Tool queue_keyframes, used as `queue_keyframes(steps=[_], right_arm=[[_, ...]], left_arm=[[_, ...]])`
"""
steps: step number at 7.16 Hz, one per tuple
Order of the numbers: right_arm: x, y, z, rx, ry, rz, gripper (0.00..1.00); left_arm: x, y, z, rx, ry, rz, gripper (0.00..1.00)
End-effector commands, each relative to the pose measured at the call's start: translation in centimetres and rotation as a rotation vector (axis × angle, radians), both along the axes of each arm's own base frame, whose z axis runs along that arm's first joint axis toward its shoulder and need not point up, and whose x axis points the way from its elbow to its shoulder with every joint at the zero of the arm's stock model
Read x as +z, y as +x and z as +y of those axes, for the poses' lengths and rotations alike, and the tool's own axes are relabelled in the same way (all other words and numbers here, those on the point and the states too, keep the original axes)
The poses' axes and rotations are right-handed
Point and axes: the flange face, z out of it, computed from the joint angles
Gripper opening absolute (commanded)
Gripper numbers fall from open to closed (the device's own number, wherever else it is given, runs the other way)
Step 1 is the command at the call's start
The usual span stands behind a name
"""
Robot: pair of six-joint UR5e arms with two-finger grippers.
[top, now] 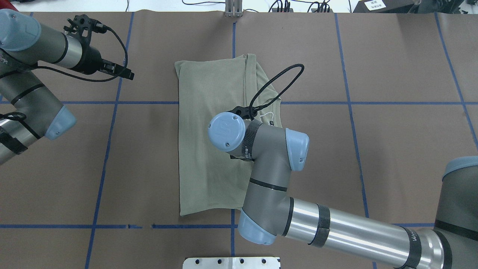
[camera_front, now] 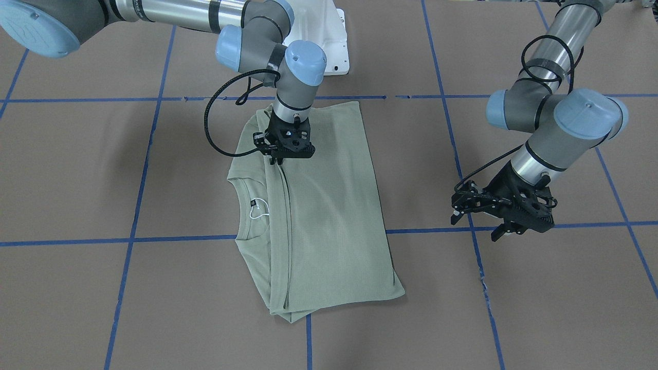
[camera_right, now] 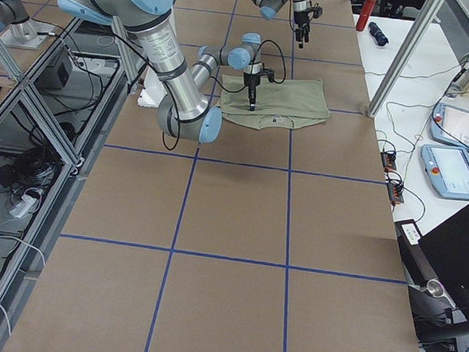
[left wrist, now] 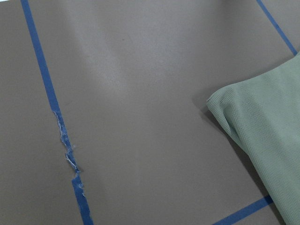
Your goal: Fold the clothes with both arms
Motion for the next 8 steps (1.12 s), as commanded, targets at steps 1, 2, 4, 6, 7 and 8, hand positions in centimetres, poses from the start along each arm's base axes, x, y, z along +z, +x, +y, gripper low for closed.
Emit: queue_keyframes(steps=[1, 2, 4, 6, 7, 8], right_arm=[[-0.3, 0.3, 0.0, 0.001, 0.001, -0.001, 0.00], [-0.3, 0.9, -0.2, 0.006, -0.004, 0.011, 0.00], [2.8, 5.9, 1.1, 0.009, -0.010, 0.040, 0.00], [5.1, 6.5, 1.0, 0.017, -0.004, 0.074, 0.00], [5.8, 6.3, 1.4, 0.017, 0.010, 0.083, 0.99], [5.0, 6.1, 1.2, 0.018, 0.031, 0.050, 1.00]], left_arm=[[0.0, 0.0, 0.0, -0.001, 0.000, -0.001, 1.00], [0.0, 0.0, 0.0, 0.000, 0.001, 0.001, 1.00], [0.0, 0.1, 0.0, 0.001, 0.001, -0.001, 1.00], [0.0, 0.3, 0.1, 0.004, -0.001, 0.000, 1.00], [0.1, 0.3, 0.1, 0.004, 0.000, -0.002, 1.00], [0.1, 0.4, 0.2, 0.005, 0.000, -0.002, 1.00]])
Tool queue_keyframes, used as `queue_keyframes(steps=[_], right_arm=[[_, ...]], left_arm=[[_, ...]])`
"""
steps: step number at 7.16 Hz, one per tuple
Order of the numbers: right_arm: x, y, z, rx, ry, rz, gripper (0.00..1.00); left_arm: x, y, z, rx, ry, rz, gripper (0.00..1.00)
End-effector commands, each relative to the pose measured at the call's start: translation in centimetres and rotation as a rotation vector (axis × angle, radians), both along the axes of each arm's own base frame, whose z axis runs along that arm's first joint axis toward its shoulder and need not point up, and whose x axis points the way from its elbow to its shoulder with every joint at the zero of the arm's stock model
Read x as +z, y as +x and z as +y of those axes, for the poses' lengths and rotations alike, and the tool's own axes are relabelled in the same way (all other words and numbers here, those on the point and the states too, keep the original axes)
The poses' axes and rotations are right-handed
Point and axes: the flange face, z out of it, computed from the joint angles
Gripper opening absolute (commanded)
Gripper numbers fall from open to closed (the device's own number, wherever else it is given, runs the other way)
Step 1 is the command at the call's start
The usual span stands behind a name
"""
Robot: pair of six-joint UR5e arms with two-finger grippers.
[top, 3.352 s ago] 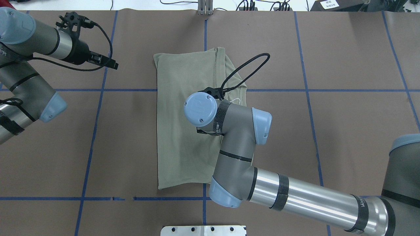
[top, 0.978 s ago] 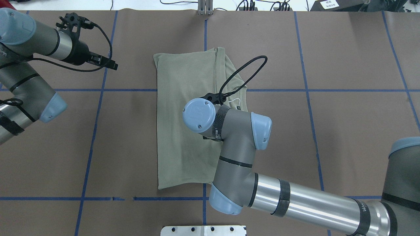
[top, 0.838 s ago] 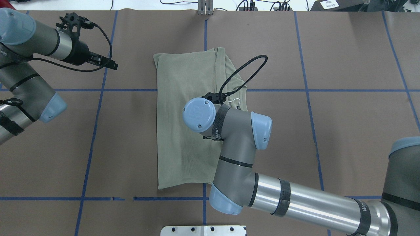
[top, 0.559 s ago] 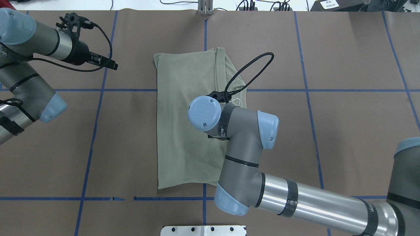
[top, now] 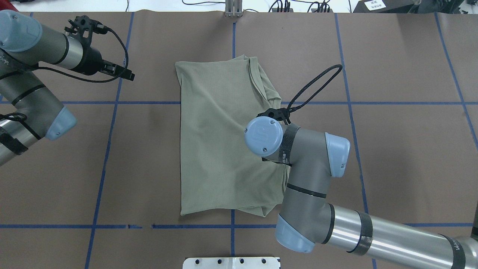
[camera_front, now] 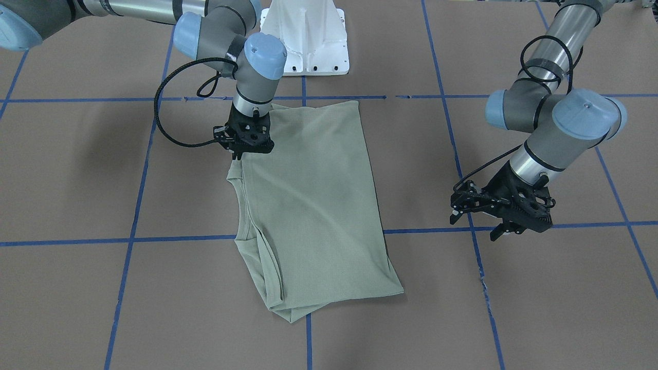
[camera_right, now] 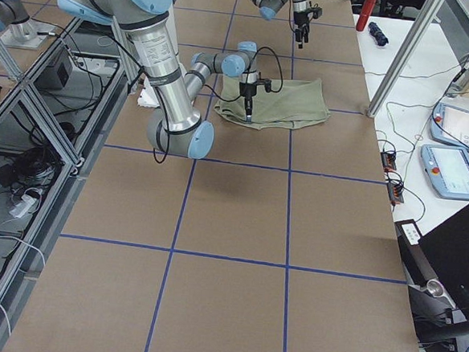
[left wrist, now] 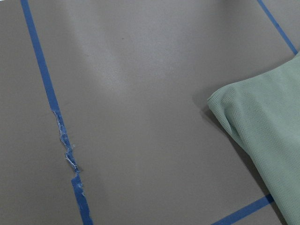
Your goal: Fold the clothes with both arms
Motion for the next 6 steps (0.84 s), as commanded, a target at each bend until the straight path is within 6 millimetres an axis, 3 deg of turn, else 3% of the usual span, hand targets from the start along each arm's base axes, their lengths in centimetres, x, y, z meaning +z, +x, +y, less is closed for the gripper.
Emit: queue_keyframes(steps=[1, 3, 4, 5, 6], right_arm=[[-1.9, 0.0, -0.2, 0.000, 0.033, -0.096, 1.00], [-3.7, 1.9, 1.1, 0.007, 0.001, -0.185, 1.00], [-4.3, 1.9, 1.0, 0.020, -0.001, -0.199, 1.00], [-4.4, 3.4, -2.2, 0.058, 0.022, -0.222, 1.00], [-5.2, 3.0, -5.2, 0.075, 0.044, -0.230, 1.00]], left_arm=[[0.0, 0.1, 0.1, 0.003, 0.000, 0.000, 1.00], [0.2, 0.1, 0.0, 0.003, -0.002, -0.002, 1.00], [0.2, 0.0, 0.0, 0.002, 0.001, -0.002, 1.00], [0.2, 0.1, 0.0, 0.003, 0.000, -0.001, 1.00], [0.2, 0.1, 0.0, 0.002, -0.003, 0.000, 1.00]])
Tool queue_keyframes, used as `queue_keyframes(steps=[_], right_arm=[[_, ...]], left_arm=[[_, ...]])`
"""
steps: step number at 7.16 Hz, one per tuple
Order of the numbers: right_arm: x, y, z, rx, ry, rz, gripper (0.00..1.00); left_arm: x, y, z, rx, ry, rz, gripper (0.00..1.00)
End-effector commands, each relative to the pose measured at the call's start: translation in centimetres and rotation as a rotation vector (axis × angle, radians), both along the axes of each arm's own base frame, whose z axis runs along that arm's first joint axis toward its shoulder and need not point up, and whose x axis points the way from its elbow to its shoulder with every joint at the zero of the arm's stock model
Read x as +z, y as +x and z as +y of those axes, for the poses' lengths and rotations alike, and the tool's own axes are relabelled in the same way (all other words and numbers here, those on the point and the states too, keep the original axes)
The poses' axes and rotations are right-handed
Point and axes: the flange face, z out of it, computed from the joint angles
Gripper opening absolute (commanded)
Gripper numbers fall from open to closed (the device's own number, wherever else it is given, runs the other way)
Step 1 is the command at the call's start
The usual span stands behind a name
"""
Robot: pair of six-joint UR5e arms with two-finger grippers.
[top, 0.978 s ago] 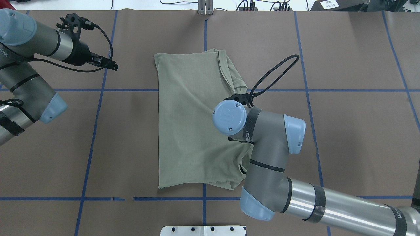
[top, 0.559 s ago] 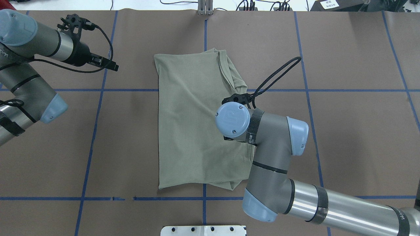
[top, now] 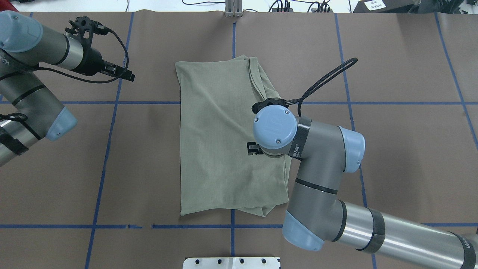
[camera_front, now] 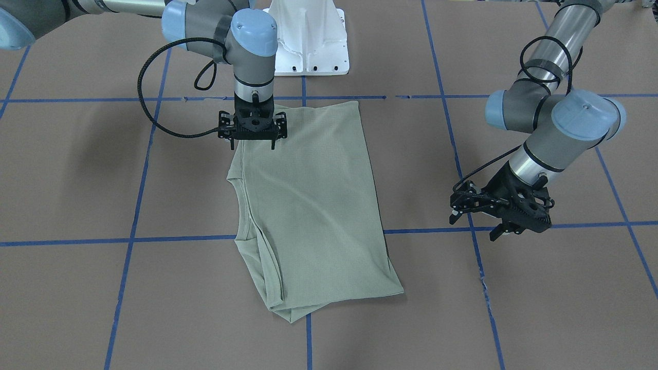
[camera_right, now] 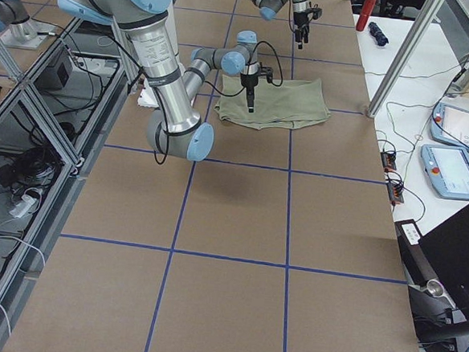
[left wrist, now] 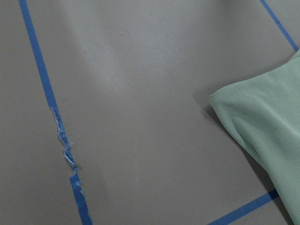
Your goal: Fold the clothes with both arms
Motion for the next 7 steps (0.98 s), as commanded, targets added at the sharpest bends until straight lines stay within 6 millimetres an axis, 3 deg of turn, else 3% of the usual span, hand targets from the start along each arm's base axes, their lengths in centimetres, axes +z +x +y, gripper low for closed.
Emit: queue_keyframes(steps=[1, 2, 3, 4, 5, 7], right_arm=[[-1.7, -1.2, -7.2, 0.033, 0.030, 0.019, 1.00], [-1.8, -1.5, -10.4, 0.030, 0.039, 0.058, 1.00], [-1.5, -2.7, -12.4, 0.032, 0.037, 0.077, 1.00], [0.8, -4.6, -14.1, 0.037, 0.059, 0.054, 1.00], [2.9, -5.3, -15.4, 0.029, 0.079, 0.049, 1.00], [2.8, -4.5, -16.3, 0.007, 0.094, 0.064, 1.00]], left_arm=[[0.0, 0.0, 0.0, -0.001, -0.002, 0.001, 1.00], [0.0, 0.0, 0.0, -0.002, -0.005, 0.002, 1.00], [0.0, 0.0, 0.0, -0.002, -0.005, 0.002, 1.00], [-0.1, 0.0, 0.0, -0.003, -0.005, 0.003, 1.00], [0.0, 0.0, 0.0, -0.002, -0.005, 0.002, 1.00], [0.0, 0.0, 0.0, -0.003, -0.006, 0.002, 1.00]])
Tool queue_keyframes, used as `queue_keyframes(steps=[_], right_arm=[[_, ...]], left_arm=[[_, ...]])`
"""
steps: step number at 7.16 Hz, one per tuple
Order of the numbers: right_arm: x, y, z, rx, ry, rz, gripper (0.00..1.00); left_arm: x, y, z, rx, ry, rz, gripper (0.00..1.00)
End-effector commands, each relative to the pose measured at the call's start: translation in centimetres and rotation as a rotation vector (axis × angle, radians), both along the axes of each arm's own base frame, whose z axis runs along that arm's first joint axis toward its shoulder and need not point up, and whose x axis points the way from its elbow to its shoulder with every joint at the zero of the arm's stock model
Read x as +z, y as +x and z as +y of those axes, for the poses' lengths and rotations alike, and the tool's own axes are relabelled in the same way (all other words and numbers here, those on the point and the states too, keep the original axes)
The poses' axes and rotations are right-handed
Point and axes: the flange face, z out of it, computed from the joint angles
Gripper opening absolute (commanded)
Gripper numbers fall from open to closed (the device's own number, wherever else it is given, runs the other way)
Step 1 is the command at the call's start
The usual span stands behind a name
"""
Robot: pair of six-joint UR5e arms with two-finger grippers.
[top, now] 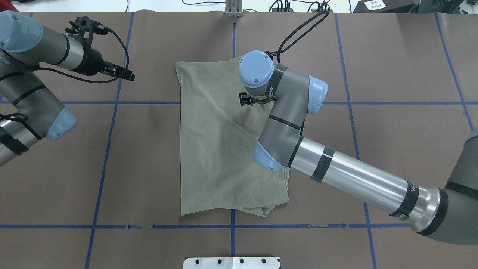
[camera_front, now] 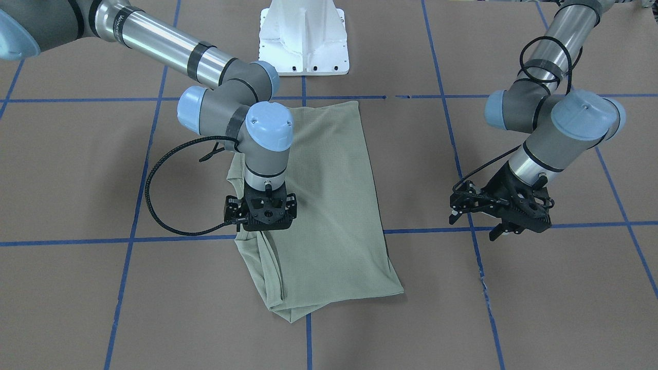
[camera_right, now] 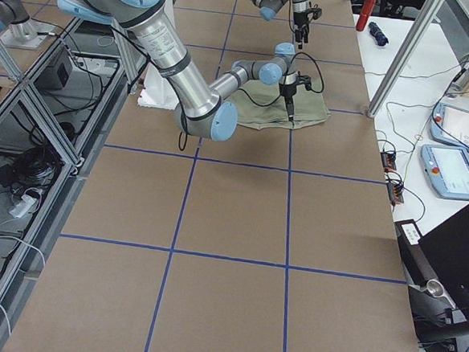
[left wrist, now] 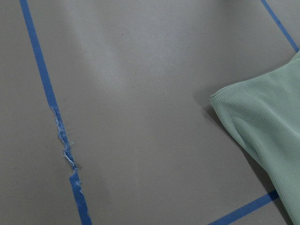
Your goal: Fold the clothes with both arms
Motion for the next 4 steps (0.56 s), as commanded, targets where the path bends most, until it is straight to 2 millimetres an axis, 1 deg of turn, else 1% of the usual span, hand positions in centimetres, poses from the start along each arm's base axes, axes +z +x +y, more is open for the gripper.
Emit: queue_keyframes(steps=[1, 2, 4], right_arm=[[0.7, 0.3, -0.7, -0.017, 0.002, 0.026, 1.00], [1.2, 0.7, -0.9, -0.044, 0.000, 0.067, 1.00], [2.5, 2.1, -1.9, -0.070, -0.016, 0.139, 1.00]], left_arm=[[0.1, 0.0, 0.0, 0.000, 0.000, -0.001, 1.00], [0.1, 0.0, 0.0, 0.001, -0.001, -0.002, 1.00], [0.2, 0.0, 0.0, 0.001, -0.001, -0.003, 1.00]])
